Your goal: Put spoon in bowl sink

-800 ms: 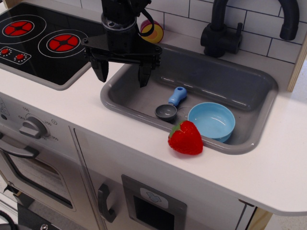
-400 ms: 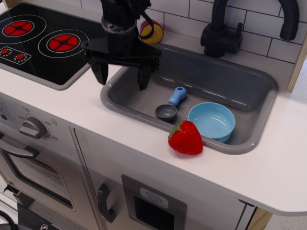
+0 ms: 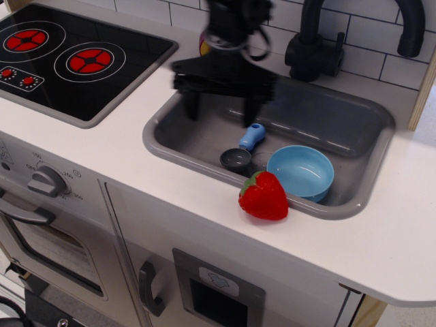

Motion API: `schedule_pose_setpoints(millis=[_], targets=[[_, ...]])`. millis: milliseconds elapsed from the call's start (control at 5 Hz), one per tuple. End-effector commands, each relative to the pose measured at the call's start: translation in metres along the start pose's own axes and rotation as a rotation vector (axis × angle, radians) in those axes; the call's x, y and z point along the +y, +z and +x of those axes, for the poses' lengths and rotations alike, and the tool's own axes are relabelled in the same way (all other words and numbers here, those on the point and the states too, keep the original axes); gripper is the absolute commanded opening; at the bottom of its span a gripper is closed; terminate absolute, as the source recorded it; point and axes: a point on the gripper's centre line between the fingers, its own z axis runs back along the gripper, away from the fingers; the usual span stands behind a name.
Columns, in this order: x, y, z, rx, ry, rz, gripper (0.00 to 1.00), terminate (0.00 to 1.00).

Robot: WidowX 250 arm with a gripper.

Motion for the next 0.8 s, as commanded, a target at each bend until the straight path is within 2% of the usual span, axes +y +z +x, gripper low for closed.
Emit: schedule_pose_setpoints(millis=[0, 200, 400, 600], targets=[[-0.029, -0.003, 0.020, -0.024, -0.030, -0.031, 1.00, 0.00], [-0.026, -0.014, 0.032, -0.037, -0.008, -0.011, 1.00, 0.00], [-0.023, -0.030, 0.039, -0.024, 0.001, 0.014, 1.00, 0.00], [-0.031, -0.052, 0.037, -0.020, -0.021, 0.061, 1.00, 0.00]])
